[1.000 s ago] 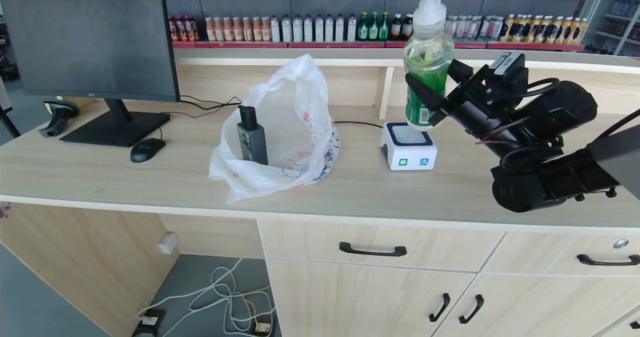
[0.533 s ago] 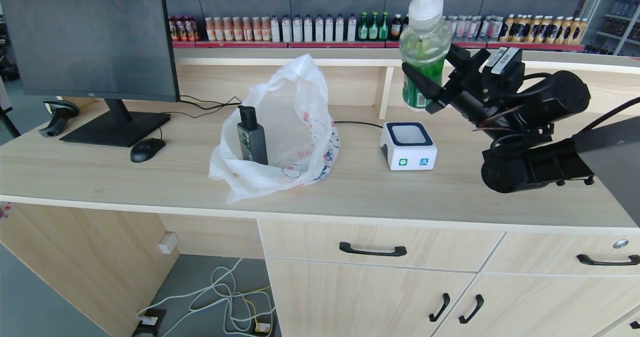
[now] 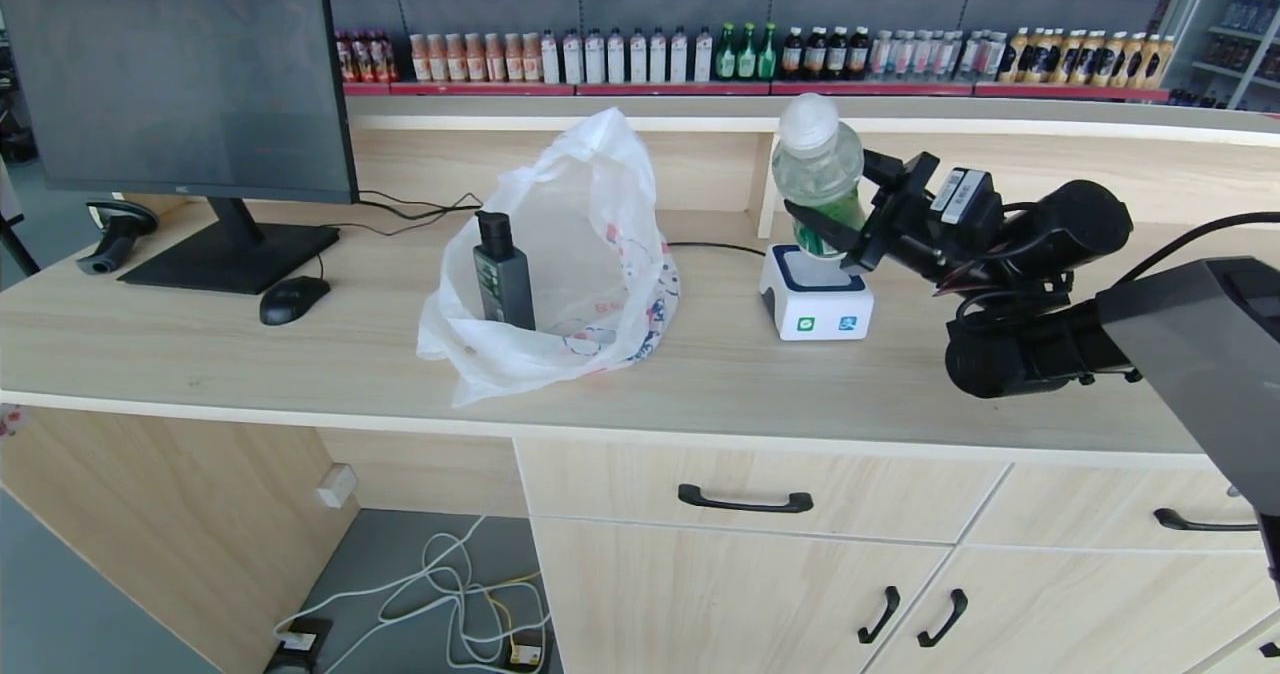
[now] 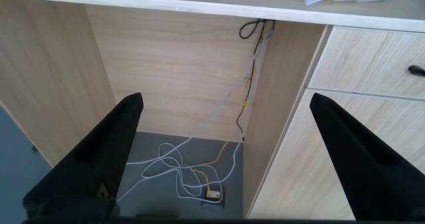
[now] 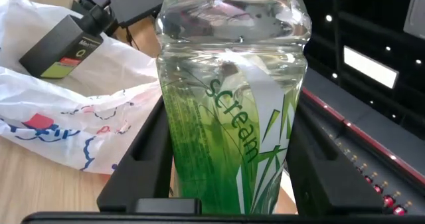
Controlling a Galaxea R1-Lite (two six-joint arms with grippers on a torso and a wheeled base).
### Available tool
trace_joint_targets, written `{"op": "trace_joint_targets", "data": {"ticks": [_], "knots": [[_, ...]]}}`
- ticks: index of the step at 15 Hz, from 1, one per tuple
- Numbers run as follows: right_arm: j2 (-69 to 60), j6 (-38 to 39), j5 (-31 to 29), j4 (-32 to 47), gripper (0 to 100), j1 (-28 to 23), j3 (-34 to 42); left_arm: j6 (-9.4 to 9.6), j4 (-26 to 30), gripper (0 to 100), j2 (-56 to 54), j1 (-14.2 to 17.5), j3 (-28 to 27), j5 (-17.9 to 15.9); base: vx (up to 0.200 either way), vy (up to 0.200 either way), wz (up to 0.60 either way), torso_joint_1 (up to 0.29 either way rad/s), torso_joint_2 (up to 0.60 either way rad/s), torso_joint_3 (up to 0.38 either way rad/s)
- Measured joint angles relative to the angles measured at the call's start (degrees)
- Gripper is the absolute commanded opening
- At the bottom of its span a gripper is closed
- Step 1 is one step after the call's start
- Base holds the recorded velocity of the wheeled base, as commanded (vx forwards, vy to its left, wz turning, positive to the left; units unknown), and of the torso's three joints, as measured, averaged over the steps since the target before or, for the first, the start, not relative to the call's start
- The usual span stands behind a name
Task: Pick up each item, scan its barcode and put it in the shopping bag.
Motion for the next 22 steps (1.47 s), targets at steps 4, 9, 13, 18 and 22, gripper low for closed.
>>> {"op": "trace_joint_targets", "data": {"ticks": [4, 9, 13, 18, 22], "knots": [[1.4, -0.1, 0.6, 0.0, 0, -0.1, -2.3, 0.00, 0.0, 100, 0.0, 0.0, 0.0, 0.0, 0.000, 0.000, 0.00, 0.000, 0.00, 0.000], [3.5, -0.2, 1.7, 0.0, 0, -0.6, -6.9, -0.02, 0.0, 100, 0.0, 0.0, 0.0, 0.0, 0.000, 0.000, 0.00, 0.000, 0.00, 0.000], [4.9, -1.9, 2.6, 0.0, 0, -1.0, -7.8, 0.00, 0.0, 100, 0.0, 0.0, 0.0, 0.0, 0.000, 0.000, 0.00, 0.000, 0.00, 0.000], [5.9, -2.3, 2.7, 0.0, 0, -1.1, -7.8, 0.00, 0.0, 100, 0.0, 0.0, 0.0, 0.0, 0.000, 0.000, 0.00, 0.000, 0.00, 0.000], [6.2, -2.3, 2.7, -0.1, 0, -1.0, -7.8, 0.00, 0.0, 100, 0.0, 0.0, 0.0, 0.0, 0.000, 0.000, 0.00, 0.000, 0.00, 0.000]]}}
